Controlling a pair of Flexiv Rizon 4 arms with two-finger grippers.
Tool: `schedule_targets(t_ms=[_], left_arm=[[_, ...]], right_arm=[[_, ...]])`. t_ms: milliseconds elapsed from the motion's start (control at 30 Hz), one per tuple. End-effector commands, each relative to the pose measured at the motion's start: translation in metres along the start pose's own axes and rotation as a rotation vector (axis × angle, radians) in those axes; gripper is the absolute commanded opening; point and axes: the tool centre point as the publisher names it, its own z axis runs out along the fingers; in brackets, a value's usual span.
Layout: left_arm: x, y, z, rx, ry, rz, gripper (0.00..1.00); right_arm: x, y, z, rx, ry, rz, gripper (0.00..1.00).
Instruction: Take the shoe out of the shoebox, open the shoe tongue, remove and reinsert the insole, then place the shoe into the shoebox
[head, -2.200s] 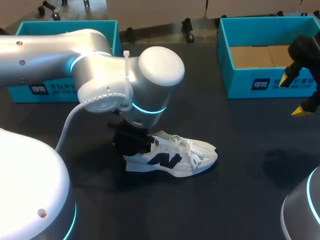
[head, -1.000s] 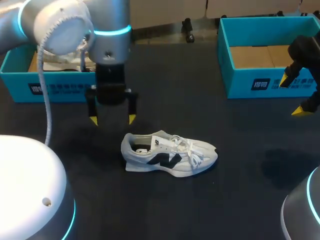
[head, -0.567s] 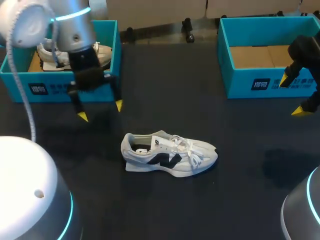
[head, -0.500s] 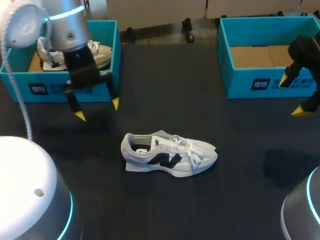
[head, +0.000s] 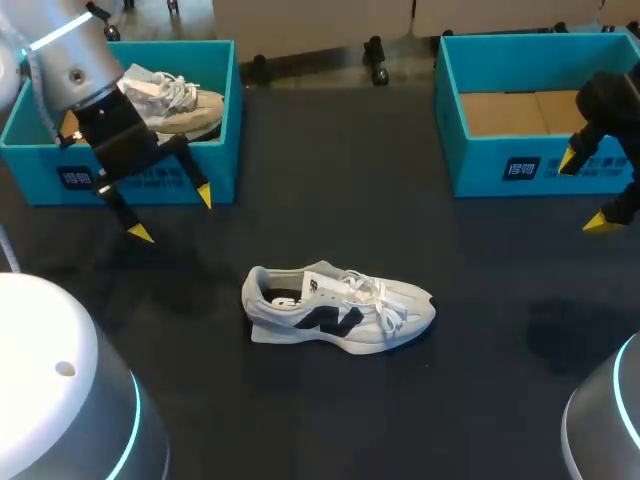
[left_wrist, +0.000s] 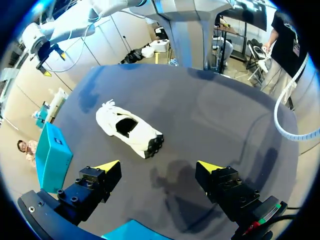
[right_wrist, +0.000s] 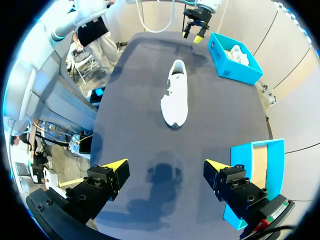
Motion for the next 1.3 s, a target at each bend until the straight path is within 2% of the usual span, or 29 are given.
schedule_targets(t_ms=[33, 267, 633, 833, 1300], left_arm=[[0.001, -0.001, 0.001, -0.004, -0.003, 0.001, 1.0], [0.001, -0.001, 0.001, -0.004, -0.003, 0.001, 1.0], [0.01, 0.0, 0.003, 0.079, 0.015, -0.21, 1.0], [0.014, 0.002, 0.003, 0.12, -0.022, -0.338, 1.0], [0.021, 0.011, 0.017, 0.345, -0.193, -0.619, 1.0]], right_arm=[[-0.001, 0.0, 0.001, 0.002, 0.002, 0.0, 1.0], [-0.001, 0.0, 0.001, 0.002, 0.002, 0.0, 1.0], [-0.001, 0.0, 0.001, 0.002, 0.002, 0.0, 1.0], [-0.001, 0.0, 0.001, 0.002, 0.002, 0.0, 1.0], [-0.001, 0.0, 0.001, 0.002, 0.002, 0.0, 1.0]])
